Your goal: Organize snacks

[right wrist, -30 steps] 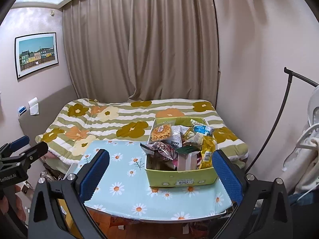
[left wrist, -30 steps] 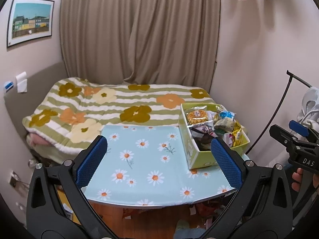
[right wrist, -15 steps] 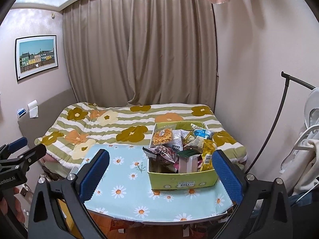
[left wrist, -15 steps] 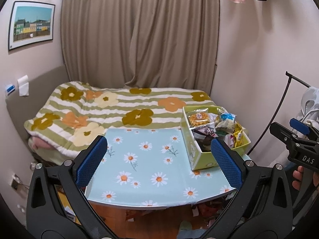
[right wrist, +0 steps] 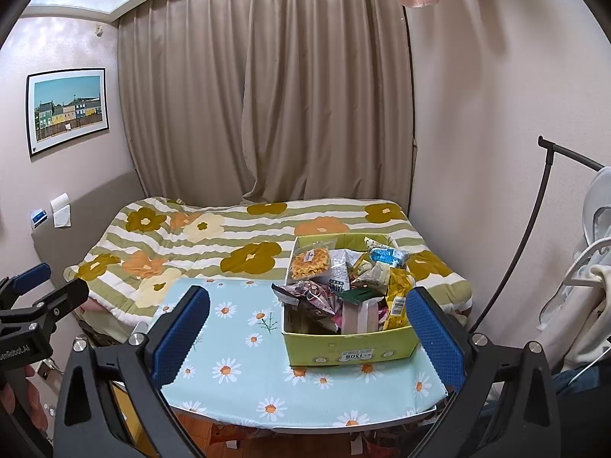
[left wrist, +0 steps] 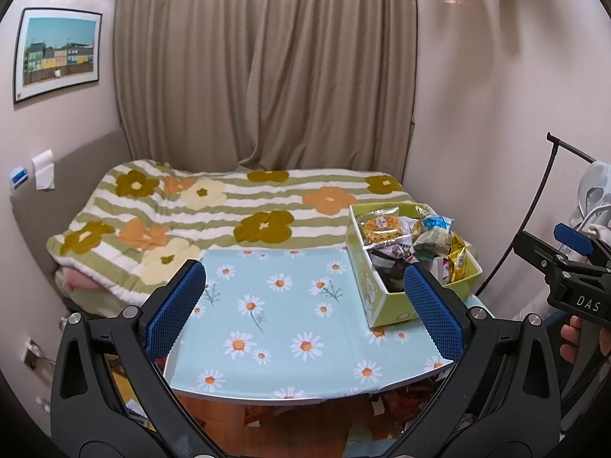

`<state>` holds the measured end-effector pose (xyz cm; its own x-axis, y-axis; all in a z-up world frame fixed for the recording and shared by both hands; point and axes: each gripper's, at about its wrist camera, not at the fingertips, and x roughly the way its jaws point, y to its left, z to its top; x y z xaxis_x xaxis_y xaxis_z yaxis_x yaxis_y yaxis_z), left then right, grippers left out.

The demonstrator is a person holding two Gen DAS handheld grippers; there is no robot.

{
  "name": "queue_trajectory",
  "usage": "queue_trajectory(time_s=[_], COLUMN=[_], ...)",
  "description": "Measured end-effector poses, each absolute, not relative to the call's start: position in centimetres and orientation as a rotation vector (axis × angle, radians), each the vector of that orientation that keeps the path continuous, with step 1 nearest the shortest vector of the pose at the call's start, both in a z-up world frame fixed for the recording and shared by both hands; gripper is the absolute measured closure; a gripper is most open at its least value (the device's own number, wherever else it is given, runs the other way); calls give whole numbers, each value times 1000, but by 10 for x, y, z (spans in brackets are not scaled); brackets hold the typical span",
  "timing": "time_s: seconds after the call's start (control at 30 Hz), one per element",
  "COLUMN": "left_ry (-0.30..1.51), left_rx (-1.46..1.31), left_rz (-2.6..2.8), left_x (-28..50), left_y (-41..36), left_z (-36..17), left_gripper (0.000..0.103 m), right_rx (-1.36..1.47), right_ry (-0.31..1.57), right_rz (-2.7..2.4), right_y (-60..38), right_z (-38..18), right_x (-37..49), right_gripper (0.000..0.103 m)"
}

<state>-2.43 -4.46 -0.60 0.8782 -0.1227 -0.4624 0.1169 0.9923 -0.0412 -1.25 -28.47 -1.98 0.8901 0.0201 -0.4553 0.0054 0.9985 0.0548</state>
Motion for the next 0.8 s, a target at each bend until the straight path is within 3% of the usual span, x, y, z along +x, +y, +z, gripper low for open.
queue_trajectory(time_s=[0.8], left_ry=[492], left_rx=[-7], left_rz=[-125], left_x=[-10], left_y=[-44], left_z=[-9], left_gripper=[0], right_rx=[64], right_ry=[481], right_rz=[3], right_y=[-285], right_z=[-23], right_x=[-10], right_gripper=[1])
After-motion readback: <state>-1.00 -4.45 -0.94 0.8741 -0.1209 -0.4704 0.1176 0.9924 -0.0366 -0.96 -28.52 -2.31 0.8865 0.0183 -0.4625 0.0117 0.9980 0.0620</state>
